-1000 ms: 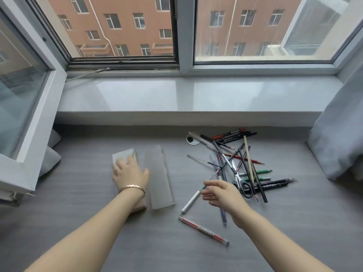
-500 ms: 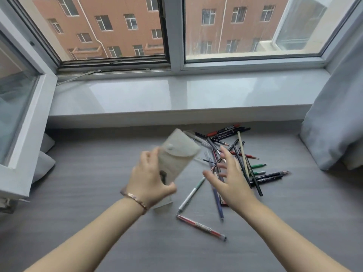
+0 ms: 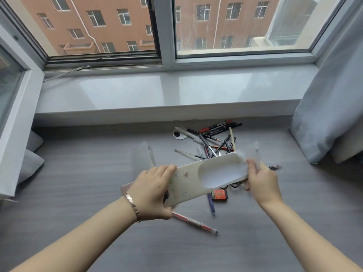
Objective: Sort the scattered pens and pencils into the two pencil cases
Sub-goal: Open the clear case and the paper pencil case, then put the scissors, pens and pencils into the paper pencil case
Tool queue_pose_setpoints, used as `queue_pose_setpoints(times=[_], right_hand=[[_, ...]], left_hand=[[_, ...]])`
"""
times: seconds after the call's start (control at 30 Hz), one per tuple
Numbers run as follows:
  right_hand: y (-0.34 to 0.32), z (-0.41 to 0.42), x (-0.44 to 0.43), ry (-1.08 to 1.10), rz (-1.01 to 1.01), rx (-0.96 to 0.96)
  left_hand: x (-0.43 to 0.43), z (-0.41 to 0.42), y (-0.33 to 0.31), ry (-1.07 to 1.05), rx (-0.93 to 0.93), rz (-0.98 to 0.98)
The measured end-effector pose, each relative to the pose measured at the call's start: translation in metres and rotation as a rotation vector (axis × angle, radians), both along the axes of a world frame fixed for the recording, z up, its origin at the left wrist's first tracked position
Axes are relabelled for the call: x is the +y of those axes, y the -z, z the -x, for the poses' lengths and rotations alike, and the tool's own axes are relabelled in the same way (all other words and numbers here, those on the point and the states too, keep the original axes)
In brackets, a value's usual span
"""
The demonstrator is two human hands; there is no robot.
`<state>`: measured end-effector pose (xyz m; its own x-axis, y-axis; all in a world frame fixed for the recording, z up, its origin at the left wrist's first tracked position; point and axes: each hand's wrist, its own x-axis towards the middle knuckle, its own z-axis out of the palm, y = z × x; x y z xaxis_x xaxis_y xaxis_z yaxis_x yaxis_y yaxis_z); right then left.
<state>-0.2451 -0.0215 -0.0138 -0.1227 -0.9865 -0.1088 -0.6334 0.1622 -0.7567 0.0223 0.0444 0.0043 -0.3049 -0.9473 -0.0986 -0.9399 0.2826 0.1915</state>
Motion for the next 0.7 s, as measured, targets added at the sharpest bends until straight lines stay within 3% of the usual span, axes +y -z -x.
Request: queue_pose_setpoints(times=[0.17, 0.23, 0.33, 0.5, 0.53, 0.7], right_hand=[[0.003, 0.005, -0.011, 0.061, 0.017, -0.097], [0.003, -0.001, -0.013, 0.069, 0.032, -0.155], [0.000, -0.007, -0.018, 0.041, 0.000, -0.234], [-0.001, -0.009, -0.036, 0.034, -0.133, -0.466], [0.002, -0.006, -0.040, 0.052, -0.143, -0.423], [0.023, 0.004, -0.067, -0.028, -0.150, 0.219]], left_hand=[[0.010, -0.012, 0.006, -0.073, -0.031, -0.378], [0.006, -0.005, 0.001, -0.184, 0.138, -0.556], [-0.002, 0.008, -0.007, -0.374, 0.419, -0.529], [-0.017, 0.023, 0.004, -0.571, 0.505, -0.413], [-0.020, 0.024, 0.006, -0.628, 0.518, -0.392], [-0.034, 0.028, 0.009, -0.875, 0.556, -0.294]])
